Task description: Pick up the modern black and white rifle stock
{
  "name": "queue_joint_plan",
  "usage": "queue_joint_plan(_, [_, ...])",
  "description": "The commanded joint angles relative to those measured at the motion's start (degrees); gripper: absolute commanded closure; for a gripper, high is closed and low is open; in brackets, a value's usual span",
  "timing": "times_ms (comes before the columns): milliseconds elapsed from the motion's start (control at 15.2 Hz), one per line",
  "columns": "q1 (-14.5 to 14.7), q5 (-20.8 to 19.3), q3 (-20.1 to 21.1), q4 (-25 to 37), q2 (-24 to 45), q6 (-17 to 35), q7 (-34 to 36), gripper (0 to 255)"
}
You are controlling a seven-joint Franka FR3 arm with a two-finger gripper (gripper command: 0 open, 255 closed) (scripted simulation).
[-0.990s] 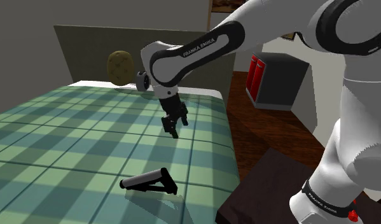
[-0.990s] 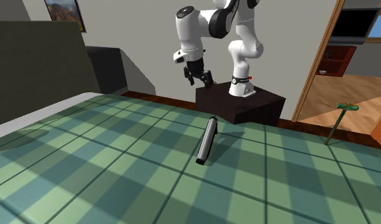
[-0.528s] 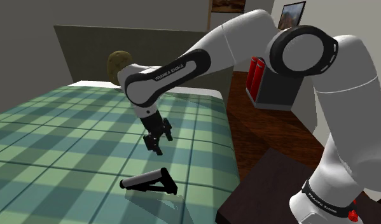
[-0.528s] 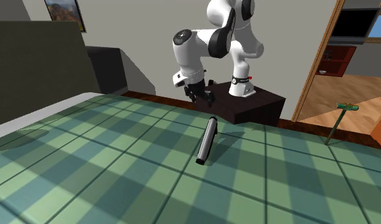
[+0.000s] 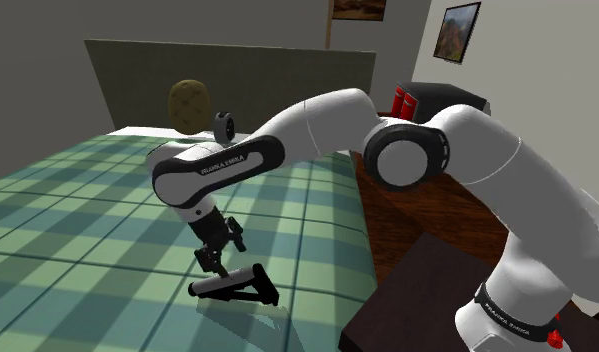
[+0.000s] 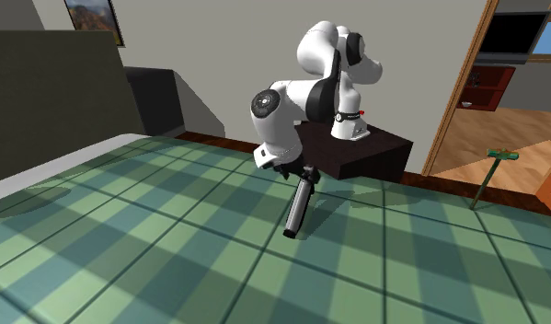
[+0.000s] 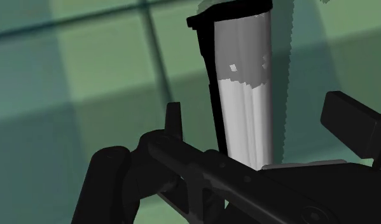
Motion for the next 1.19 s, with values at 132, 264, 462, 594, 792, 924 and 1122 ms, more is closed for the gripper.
queue_joint_plan(132, [2.6,-0.2,-0.2,13.7,9.5,-5.5,-0.7,0])
queue_joint_plan(264, [2.7,-0.3,-0.3,14.0,10.5,-4.8,-0.7,0])
queue_joint_plan(462, [2.9,-0.4,-0.5,14.8,12.2,-3.9,-0.9,0])
queue_joint_plan(594, [3.0,-0.5,-0.5,15.4,13.2,-3.5,-0.9,0])
queue_joint_plan(792, [3.0,-0.5,-0.6,15.6,13.3,-3.7,-1.0,255])
queue_joint_plan(924, [3.0,-0.5,-0.5,15.5,13.3,-3.6,-1.0,255])
queue_joint_plan(1122, [3.0,-0.5,-0.5,15.2,13.1,-3.5,-0.9,255])
